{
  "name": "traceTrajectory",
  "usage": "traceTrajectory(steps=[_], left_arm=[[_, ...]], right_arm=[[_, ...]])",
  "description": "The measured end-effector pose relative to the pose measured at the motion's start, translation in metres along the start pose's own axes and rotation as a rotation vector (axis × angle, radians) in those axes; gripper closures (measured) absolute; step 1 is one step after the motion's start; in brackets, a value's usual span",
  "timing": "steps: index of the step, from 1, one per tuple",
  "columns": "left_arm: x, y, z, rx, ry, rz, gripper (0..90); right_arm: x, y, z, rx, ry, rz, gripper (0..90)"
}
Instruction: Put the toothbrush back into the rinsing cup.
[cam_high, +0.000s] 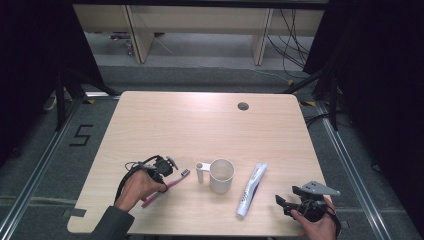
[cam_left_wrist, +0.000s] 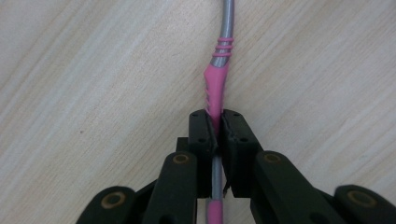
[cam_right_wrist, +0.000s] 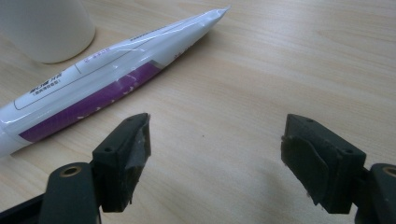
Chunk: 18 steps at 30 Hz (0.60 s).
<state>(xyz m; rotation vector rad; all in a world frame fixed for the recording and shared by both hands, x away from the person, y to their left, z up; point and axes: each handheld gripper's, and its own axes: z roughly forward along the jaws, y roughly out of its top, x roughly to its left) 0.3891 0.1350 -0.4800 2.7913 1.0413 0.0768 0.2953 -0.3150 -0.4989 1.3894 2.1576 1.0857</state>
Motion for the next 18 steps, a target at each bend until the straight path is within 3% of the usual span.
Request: traceTrajectory(steps=[7, 9, 10, 11, 12, 18], left_arm=[[-0.002, -0.001, -0.001, 0.018, 0.01, 0.045, 83.1], [-0.003, -0.001, -0.001, 0.006, 0.016, 0.049, 83.2], [-0.002, -0.002, -0.002, -0.004, 0.018, 0.05, 83.2], [-0.002, -0.002, -0.003, -0.007, 0.017, 0.045, 83.3], [-0.001, -0.003, -0.004, -0.013, 0.018, 0.049, 83.4], [0.003, -0.009, -0.016, -0.098, 0.019, 0.035, 83.5]], right_arm=[[0.001, 0.0, 0.001, 0.003, 0.016, 0.016, 25.0], [0.0, 0.0, 0.0, -0.003, 0.003, 0.003, 25.1], [0.002, 0.0, 0.0, 0.006, 0.011, 0.031, 25.1], [-0.001, 0.0, 0.0, -0.002, 0.003, -0.001, 25.1], [-0.001, 0.0, 0.0, -0.003, 0.003, -0.002, 25.2], [-0.001, 0.0, 0.0, -0.005, 0.0, -0.002, 25.1]])
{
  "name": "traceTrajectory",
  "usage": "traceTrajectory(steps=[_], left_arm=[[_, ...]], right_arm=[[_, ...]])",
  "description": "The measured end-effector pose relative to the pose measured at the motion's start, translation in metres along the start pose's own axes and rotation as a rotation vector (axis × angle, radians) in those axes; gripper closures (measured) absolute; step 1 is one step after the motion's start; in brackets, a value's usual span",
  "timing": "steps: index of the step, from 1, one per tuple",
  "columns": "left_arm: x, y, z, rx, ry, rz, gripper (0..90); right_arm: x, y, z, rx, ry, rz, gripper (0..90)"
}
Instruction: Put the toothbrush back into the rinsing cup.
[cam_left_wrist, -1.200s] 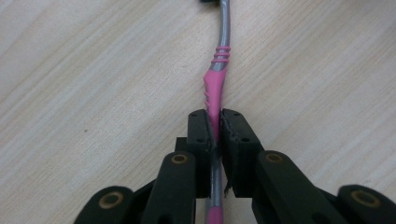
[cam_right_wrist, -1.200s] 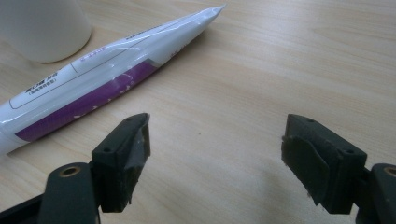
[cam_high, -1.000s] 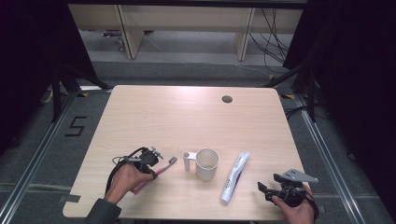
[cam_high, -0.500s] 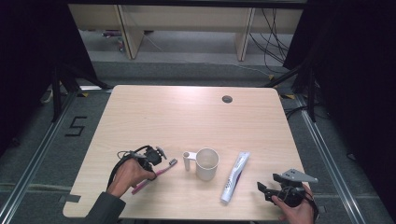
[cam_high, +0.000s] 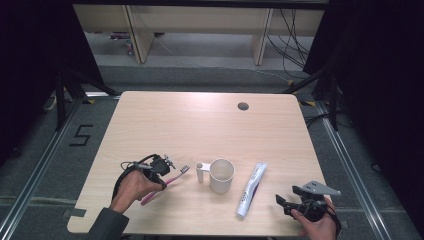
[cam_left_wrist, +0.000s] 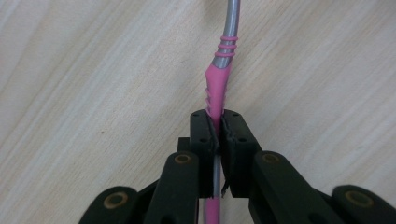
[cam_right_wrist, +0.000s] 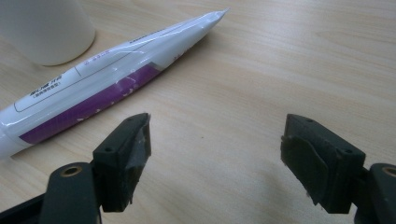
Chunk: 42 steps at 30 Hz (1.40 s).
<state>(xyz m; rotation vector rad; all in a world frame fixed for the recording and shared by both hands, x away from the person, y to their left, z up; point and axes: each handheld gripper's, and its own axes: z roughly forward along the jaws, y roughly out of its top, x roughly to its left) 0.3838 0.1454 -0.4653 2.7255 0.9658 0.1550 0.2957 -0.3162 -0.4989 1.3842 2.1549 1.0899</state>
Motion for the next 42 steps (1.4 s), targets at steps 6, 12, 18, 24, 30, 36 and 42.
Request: traceTrajectory(steps=[6, 12, 18, 24, 30, 36, 42], left_arm=[[0.003, -0.006, -0.015, -0.093, -0.012, -0.003, 83.6], [0.004, -0.012, -0.031, -0.207, -0.016, -0.02, 83.6], [0.004, -0.017, -0.044, -0.353, 0.043, -0.045, 83.6], [0.002, -0.021, -0.047, -0.553, 0.037, -0.09, 83.5], [-0.013, -0.023, -0.043, -0.7, 0.013, -0.135, 83.5], [-0.017, -0.022, -0.041, -0.783, -0.028, -0.172, 83.5], [-0.021, -0.02, -0.047, -0.874, -0.007, -0.2, 83.5]], right_arm=[[0.001, -0.001, 0.0, 0.005, 0.005, 0.032, 25.2], [0.0, 0.0, 0.0, 0.001, 0.008, 0.012, 25.1], [0.0, 0.0, 0.0, 0.002, 0.007, 0.022, 25.2], [-0.001, 0.0, 0.001, -0.001, 0.007, 0.002, 25.1], [-0.001, 0.0, 0.001, -0.001, 0.01, 0.004, 25.1], [-0.001, 0.0, 0.001, 0.002, 0.012, 0.011, 25.1], [-0.001, 0.0, 0.001, -0.002, -0.006, -0.001, 25.2]])
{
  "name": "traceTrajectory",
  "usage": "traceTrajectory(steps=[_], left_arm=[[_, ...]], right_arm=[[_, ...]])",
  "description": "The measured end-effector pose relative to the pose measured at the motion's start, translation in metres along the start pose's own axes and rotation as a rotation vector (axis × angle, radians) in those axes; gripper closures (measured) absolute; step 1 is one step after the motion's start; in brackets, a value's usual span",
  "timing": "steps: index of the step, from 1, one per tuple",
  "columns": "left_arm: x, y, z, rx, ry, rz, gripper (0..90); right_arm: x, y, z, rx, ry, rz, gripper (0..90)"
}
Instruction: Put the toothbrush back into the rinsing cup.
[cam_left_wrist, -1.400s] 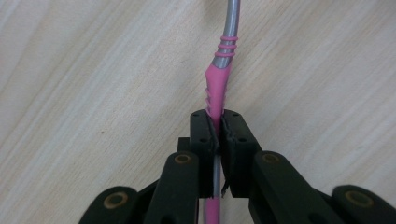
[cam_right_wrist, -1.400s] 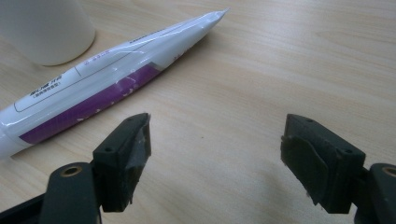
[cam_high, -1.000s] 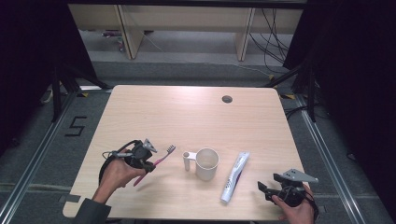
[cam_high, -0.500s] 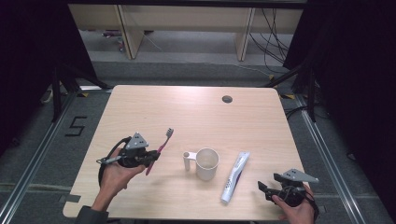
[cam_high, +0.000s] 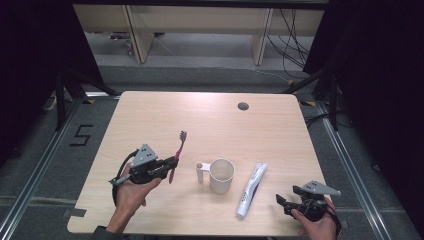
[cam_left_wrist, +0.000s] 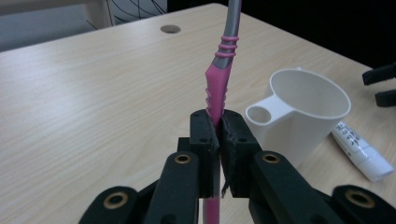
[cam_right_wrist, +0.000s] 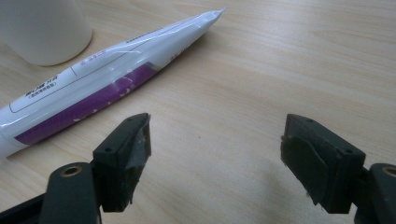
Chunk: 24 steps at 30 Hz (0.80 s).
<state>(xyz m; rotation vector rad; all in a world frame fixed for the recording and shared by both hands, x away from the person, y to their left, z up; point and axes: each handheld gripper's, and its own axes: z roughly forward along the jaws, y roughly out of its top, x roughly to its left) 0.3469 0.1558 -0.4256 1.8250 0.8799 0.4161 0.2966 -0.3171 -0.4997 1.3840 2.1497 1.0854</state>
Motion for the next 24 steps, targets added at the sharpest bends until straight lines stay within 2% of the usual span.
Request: traceTrajectory(steps=[3, 4, 5, 6, 12, 13, 14, 19, 21, 22, 23, 24], left_arm=[[-0.001, 0.002, 0.001, -0.011, -0.008, -0.005, 83.5], [-0.002, 0.002, 0.001, -0.04, 0.001, -0.003, 83.5], [-0.003, 0.004, 0.003, -0.054, -0.02, -0.005, 83.5], [-0.005, 0.004, 0.002, -0.064, -0.005, 0.0, 83.4], [-0.009, 0.012, 0.004, -0.138, -0.024, 0.001, 83.5], [-0.009, 0.012, 0.004, -0.138, -0.024, 0.001, 83.5], [-0.011, 0.014, 0.003, -0.162, -0.019, 0.009, 83.4], [-0.017, 0.02, 0.006, -0.184, -0.032, 0.027, 83.4], [-0.019, 0.021, 0.007, -0.201, -0.043, 0.02, 83.4], [-0.02, 0.022, 0.008, -0.215, -0.043, 0.019, 83.4], [-0.021, 0.022, 0.008, -0.222, -0.046, 0.019, 83.5], [-0.022, 0.023, 0.009, -0.23, -0.052, 0.015, 83.4]], right_arm=[[0.0, 0.0, 0.0, -0.001, -0.005, -0.003, 25.1], [0.0, 0.0, 0.0, -0.003, -0.006, -0.004, 25.1], [0.0, 0.0, 0.0, -0.002, -0.005, -0.004, 25.1], [0.0, 0.0, 0.0, -0.001, -0.004, -0.002, 25.1], [0.0, 0.0, 0.001, 0.004, -0.002, 0.005, 25.2], [0.0, 0.0, 0.001, 0.004, -0.002, 0.005, 25.2], [0.0, 0.0, 0.001, 0.004, -0.002, 0.005, 25.2], [0.0, 0.0, 0.001, 0.002, -0.004, 0.003, 25.1], [0.002, 0.0, 0.0, 0.007, 0.009, 0.03, 25.1], [0.001, 0.0, 0.0, 0.004, 0.007, 0.014, 25.1], [0.003, 0.0, 0.0, 0.01, 0.014, 0.041, 25.2], [0.003, 0.0, 0.0, 0.01, 0.014, 0.04, 25.1]])
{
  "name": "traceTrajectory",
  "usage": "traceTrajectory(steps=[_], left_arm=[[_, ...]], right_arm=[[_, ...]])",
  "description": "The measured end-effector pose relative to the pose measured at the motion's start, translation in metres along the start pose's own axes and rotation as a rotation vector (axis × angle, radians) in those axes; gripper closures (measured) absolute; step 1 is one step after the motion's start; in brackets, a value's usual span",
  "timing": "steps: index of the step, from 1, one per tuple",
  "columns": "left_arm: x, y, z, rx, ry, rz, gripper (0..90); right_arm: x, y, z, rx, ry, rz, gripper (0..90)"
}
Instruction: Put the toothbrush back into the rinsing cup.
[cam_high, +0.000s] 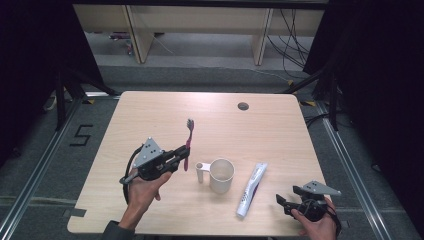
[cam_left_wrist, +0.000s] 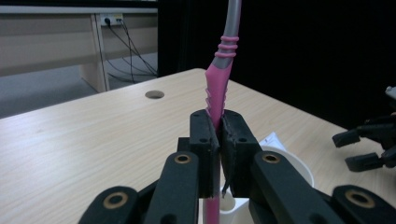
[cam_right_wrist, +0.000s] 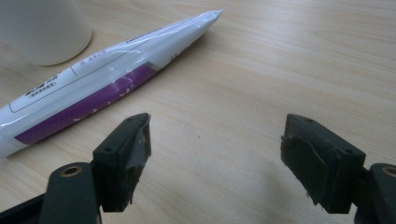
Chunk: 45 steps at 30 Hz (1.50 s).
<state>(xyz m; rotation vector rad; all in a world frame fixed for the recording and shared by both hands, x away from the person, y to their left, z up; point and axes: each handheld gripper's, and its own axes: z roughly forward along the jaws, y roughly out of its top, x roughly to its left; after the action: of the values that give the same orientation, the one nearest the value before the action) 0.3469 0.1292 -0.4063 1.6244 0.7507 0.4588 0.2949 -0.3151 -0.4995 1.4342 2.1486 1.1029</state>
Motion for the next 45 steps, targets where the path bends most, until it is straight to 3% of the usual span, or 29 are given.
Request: traceTrajectory(steps=[2, 3, 6, 8, 12, 13, 16, 20, 34, 45], left_arm=[[-0.002, 0.0, 0.002, -0.008, 0.001, 0.003, 83.4], [-0.002, 0.0, 0.004, -0.015, -0.005, 0.002, 83.4], [-0.004, 0.001, 0.01, -0.019, -0.006, 0.005, 83.4], [-0.005, 0.002, 0.015, -0.026, -0.017, -0.002, 83.4], [-0.007, 0.004, 0.022, -0.034, -0.014, -0.003, 83.4], [-0.007, 0.004, 0.025, -0.034, -0.013, 0.0, 83.4], [-0.006, 0.003, 0.031, -0.036, -0.023, -0.008, 83.4], [-0.007, -0.001, 0.037, -0.026, -0.026, -0.006, 83.4], [-0.003, -0.023, 0.038, -0.041, -0.03, -0.034, 83.3], [-0.004, -0.036, 0.039, -0.009, -0.032, -0.031, 82.9]], right_arm=[[0.0, 0.0, 0.0, 0.0, 0.0, 0.0, 25.1], [-0.002, 0.0, 0.001, -0.006, 0.002, -0.024, 25.2], [-0.001, 0.0, 0.0, -0.007, -0.008, -0.013, 25.1], [-0.003, 0.0, 0.001, -0.012, -0.015, -0.046, 25.1], [-0.003, 0.0, 0.001, -0.011, -0.018, -0.046, 25.2], [0.0, 0.0, 0.001, -0.004, -0.008, -0.011, 25.1], [0.0, 0.0, 0.0, -0.004, -0.001, -0.005, 25.1], [-0.003, 0.0, 0.0, -0.011, 0.0, -0.033, 25.1], [-0.002, 0.0, 0.001, -0.013, 0.003, -0.027, 25.2], [-0.003, 0.0, 0.001, -0.008, 0.001, -0.033, 25.1]])
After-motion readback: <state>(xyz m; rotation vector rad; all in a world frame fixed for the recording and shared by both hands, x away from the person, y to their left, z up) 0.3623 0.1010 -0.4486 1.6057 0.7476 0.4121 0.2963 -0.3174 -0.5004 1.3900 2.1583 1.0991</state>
